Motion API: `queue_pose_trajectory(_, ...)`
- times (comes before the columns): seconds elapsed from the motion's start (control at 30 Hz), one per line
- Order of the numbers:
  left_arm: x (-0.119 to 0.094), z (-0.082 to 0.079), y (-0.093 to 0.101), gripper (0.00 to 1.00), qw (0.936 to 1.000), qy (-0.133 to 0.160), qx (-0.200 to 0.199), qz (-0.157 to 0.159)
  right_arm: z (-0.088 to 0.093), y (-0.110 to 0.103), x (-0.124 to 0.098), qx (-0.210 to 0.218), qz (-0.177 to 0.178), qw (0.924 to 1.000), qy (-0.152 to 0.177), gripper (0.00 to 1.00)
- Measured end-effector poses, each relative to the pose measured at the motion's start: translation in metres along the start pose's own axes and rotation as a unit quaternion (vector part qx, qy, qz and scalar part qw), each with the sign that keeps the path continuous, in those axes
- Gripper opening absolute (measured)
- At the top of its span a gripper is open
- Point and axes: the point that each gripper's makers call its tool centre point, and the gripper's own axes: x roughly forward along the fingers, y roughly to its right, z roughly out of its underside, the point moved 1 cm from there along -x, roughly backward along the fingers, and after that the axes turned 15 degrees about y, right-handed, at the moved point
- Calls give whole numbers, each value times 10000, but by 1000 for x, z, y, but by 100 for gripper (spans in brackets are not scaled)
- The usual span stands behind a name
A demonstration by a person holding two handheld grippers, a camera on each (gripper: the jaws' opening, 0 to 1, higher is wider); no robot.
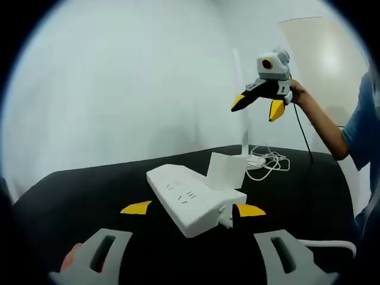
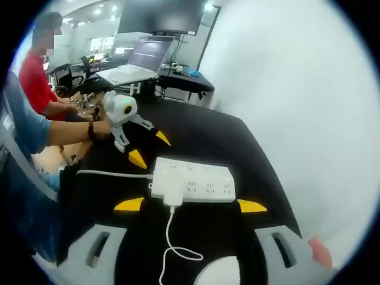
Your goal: Insert the desk lamp plug into the socket, turn on the power strip switch, turn on the lamp switch, then turn off the lamp switch, turn off the power strip switch, and remove the plug from the socket.
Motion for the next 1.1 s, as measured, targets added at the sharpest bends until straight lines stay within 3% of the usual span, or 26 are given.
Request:
queue_pose_trajectory(0.23, 2, 7, -2, 50, 9999, -141, 39, -73, -6, -10, 9, -284, -227, 9992, -153, 62)
queue_pose_trajectory(0.4, 2, 13, -5, 51, 9996, -251, -23, -99, 3, -18, 14, -257, -371, 9990, -44, 62)
queue_pose_trajectory(0.47, 3, 14, -5, 51, 9996, -254, -58, -109, 10, -18, 16, -257, -463, 9985, -172, 62)
queue_pose_trajectory(0.57, 4, 15, -3, 50, 9996, -262, -74, -122, 14, -7, 16, -237, -247, 9993, -169, 61)
queue_pose_trajectory(0.67, 5, 16, -1, 48, 9995, -291, -27, -124, 22, -5, 16, -230, -259, 9990, -273, 61)
queue_pose_trajectory(0.93, 7, 13, 3, 42, 9994, -247, -240, -53, 26, -15, 25, -226, -457, 9981, -343, 60)
queue_pose_trajectory(1.1, 8, 18, 5, 41, 9991, -384, -174, -53, 29, -18, 27, -275, -534, 9973, -428, 59)
